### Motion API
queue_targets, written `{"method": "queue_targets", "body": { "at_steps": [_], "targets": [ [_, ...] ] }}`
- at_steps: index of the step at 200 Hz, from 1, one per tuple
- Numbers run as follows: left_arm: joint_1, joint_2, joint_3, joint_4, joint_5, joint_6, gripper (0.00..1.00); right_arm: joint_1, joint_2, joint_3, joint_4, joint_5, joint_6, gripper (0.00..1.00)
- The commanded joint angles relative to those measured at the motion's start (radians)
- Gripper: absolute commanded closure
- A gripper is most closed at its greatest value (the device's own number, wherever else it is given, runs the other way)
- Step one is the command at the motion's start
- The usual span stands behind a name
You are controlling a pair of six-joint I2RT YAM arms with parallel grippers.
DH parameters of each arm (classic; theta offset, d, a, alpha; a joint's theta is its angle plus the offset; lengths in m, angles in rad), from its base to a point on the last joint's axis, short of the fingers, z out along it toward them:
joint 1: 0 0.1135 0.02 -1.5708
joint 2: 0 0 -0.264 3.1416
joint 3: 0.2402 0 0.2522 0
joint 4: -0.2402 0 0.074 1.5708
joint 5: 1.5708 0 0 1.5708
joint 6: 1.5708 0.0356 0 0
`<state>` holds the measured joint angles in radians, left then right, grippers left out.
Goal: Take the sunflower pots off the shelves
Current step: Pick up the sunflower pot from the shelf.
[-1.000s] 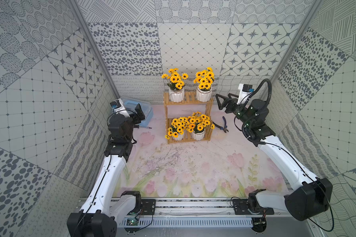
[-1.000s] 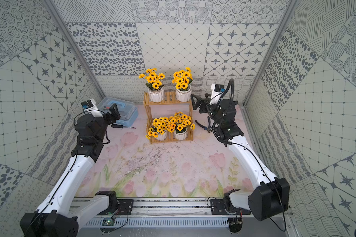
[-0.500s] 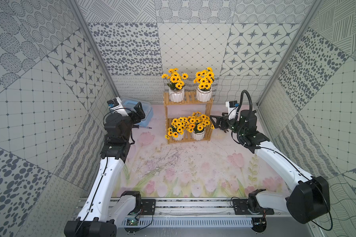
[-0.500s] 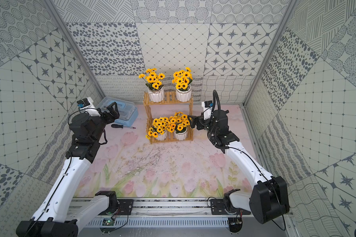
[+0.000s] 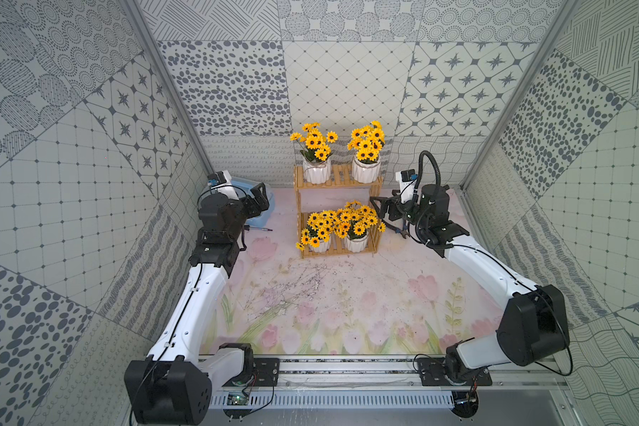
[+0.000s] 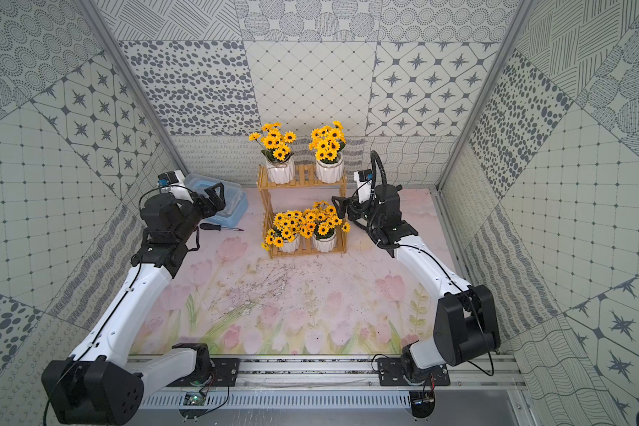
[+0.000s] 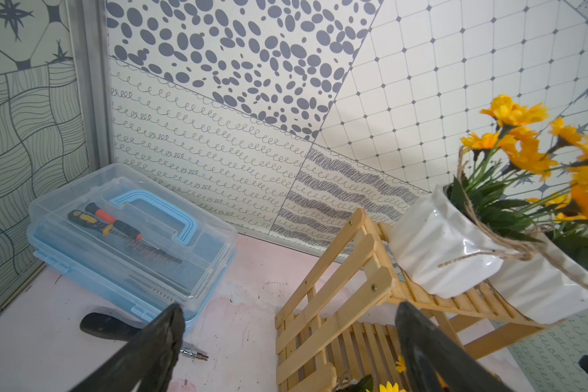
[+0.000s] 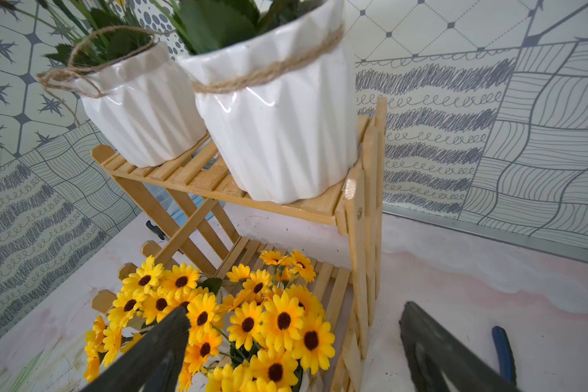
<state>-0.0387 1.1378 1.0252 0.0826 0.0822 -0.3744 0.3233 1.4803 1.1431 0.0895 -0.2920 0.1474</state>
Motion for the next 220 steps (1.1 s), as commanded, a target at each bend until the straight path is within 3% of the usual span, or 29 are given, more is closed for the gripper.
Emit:
{"method": "queue_targets", "body": {
  "at_steps": [1,33,124,220],
  "targets": [
    [0.002,0.017,0.020,0.081,0.124,0.028,0.03,0.019,0.020,0.053,0.093,-0.030,0.003,0.02],
    [0.003,0.016,0.029,0.075,0.147,0.026,0.03,0.047,0.030,0.033,0.191,-0.019,-0.002,0.02],
    [0.002,-0.051,0.023,0.047,0.175,0.034,0.03,0.059,0.017,0.035,0.202,-0.014,-0.043,0.02],
    [0.002,-0.090,-0.001,0.056,0.195,0.014,0.03,0.061,0.118,0.113,0.238,0.009,-0.043,0.02]
  ]
}}
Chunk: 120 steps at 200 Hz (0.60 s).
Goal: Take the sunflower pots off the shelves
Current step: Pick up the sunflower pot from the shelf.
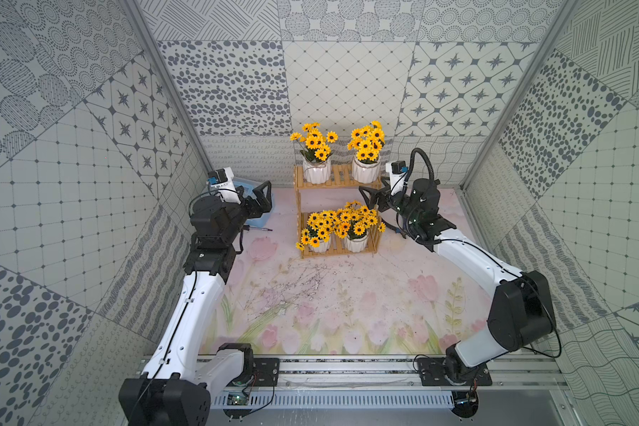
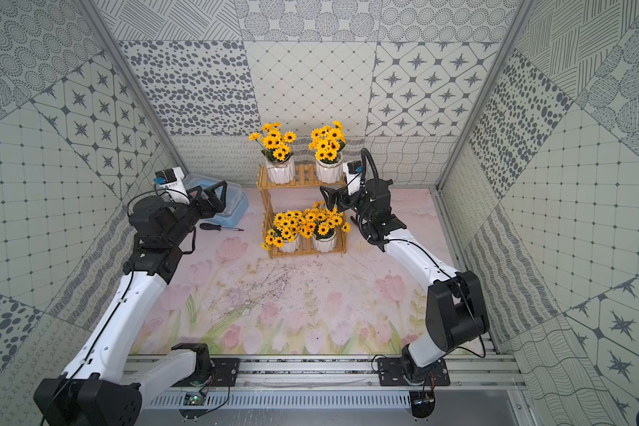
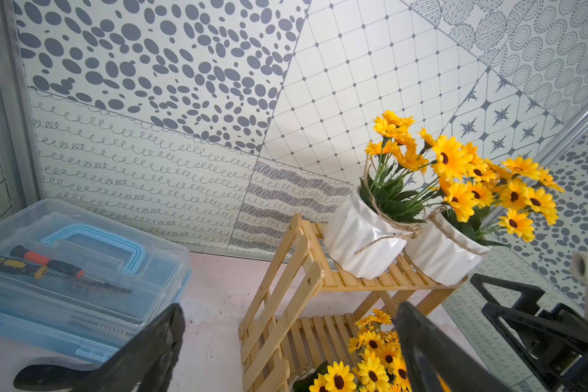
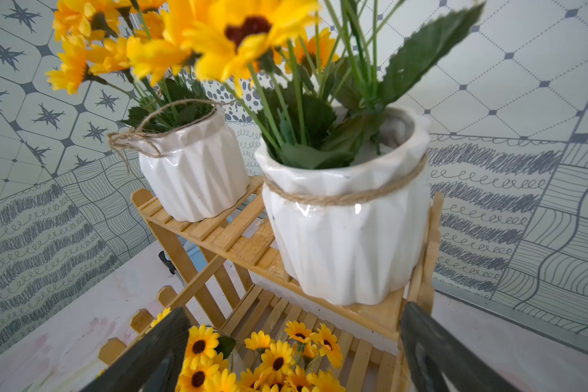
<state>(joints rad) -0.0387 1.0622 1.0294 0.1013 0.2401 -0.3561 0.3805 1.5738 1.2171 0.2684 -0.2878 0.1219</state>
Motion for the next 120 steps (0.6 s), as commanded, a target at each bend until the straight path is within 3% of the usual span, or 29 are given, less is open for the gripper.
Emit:
{"method": "queue_targets", "body": {
  "at_steps": [1,120],
  "targets": [
    [0.003,-0.015,-0.005,0.037,0.037,-0.004,0.03,0.004,0.025,0.040,0.060,0.005,-0.018,0.02],
    [0.003,-0.016,0.016,0.031,0.067,0.007,0.04,0.009,0.108,0.122,0.140,0.085,-0.061,0.02]
  ]
}}
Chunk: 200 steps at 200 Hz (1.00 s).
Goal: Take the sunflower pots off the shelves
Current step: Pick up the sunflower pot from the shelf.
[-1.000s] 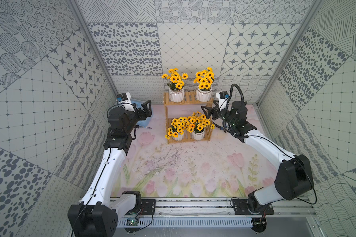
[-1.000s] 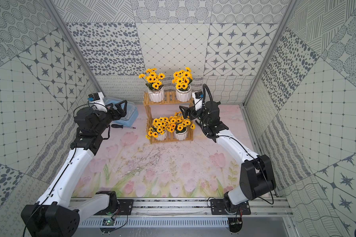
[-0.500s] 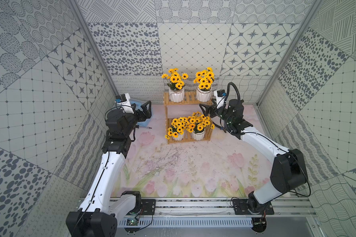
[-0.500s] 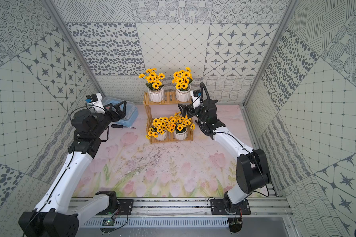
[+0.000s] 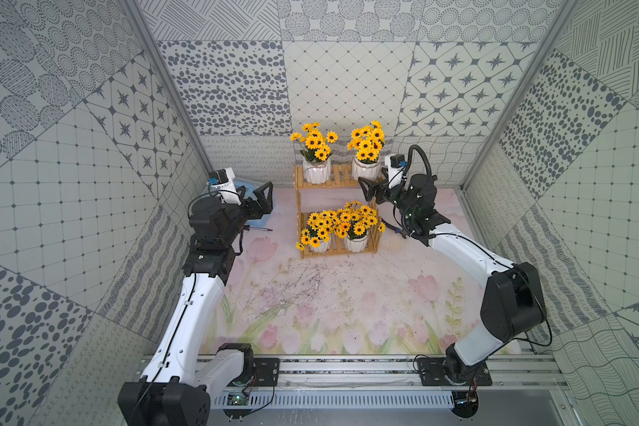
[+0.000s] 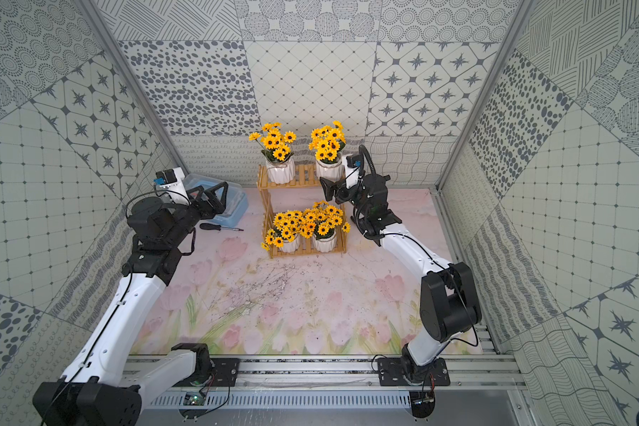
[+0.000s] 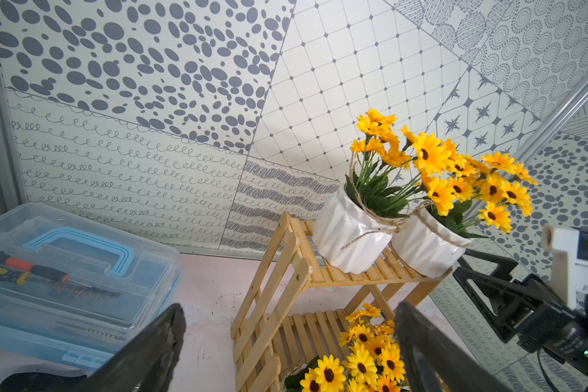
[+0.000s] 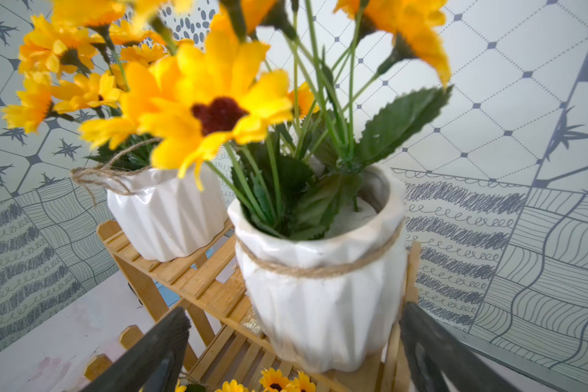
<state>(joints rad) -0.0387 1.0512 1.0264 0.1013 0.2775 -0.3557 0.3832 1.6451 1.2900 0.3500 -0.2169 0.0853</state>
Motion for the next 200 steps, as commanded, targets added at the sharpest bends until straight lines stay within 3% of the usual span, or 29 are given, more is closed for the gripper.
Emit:
{"method": "queue_targets", "body": {
  "at_steps": [1,200],
  "targets": [
    [0.003,-0.006,0.019,0.031,0.029,0.006,0.04,0.006,0.038,0.051,0.058,0.015,-0.024,0.02],
    [0.002,-0.032,0.045,0.009,0.031,0.012,0.03,-0.001,0.193,0.221,0.062,-0.024,-0.036,0.02]
  ]
}}
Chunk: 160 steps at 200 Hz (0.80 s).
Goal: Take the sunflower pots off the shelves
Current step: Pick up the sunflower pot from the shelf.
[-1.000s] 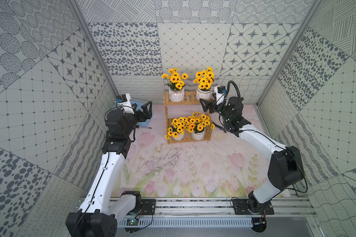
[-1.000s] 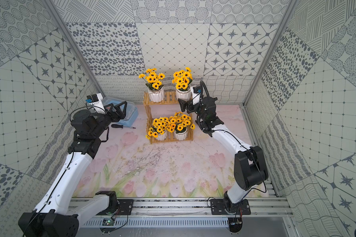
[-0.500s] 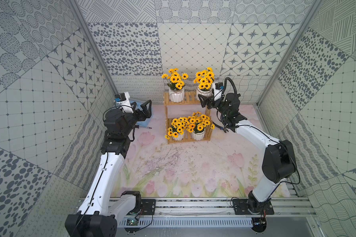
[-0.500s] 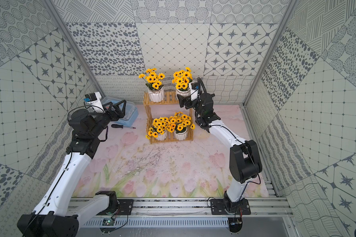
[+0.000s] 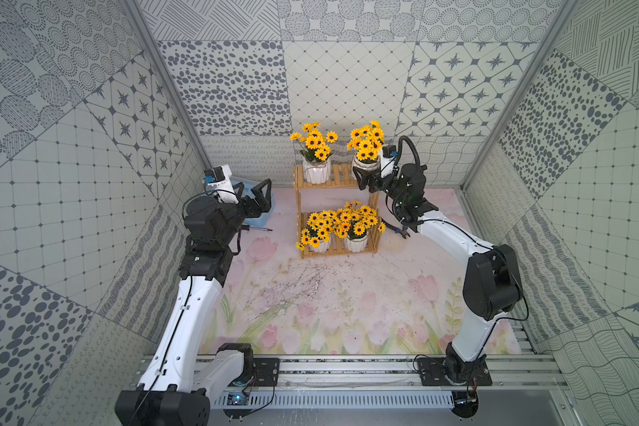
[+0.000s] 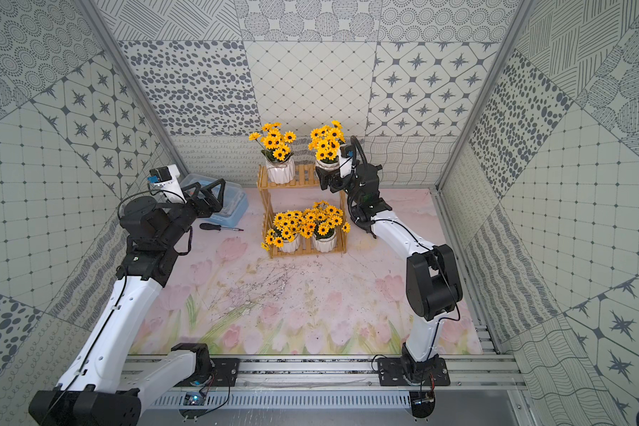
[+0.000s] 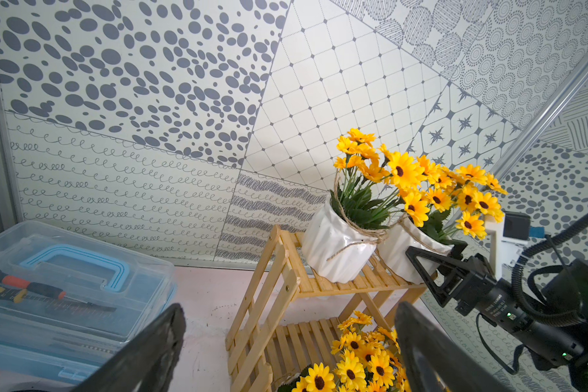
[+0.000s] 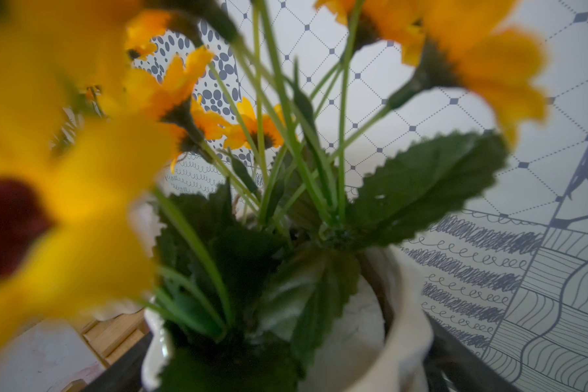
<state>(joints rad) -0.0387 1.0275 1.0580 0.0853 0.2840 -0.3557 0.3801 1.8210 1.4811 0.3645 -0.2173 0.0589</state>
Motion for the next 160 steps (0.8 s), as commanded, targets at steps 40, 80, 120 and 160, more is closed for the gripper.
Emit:
{"method": "queue_targets", "body": {
  "at_steps": [40,80,120,160],
  "targets": [
    [0.002,-0.014,0.013,0.024,0.024,0.016,0.03,0.002,0.040,0.050,0.054,-0.030,-0.010,0.02],
    [0.002,-0.020,0.011,0.024,0.038,0.017,0.03,0.001,0.061,0.071,0.049,-0.050,0.002,0.02],
    [0.002,-0.031,0.008,0.024,0.034,0.015,0.03,0.002,0.070,0.076,0.059,-0.060,0.010,0.05],
    [0.002,-0.041,0.007,0.021,0.032,0.020,0.03,0.002,0.062,0.067,0.066,-0.074,0.021,0.23]
  ]
}}
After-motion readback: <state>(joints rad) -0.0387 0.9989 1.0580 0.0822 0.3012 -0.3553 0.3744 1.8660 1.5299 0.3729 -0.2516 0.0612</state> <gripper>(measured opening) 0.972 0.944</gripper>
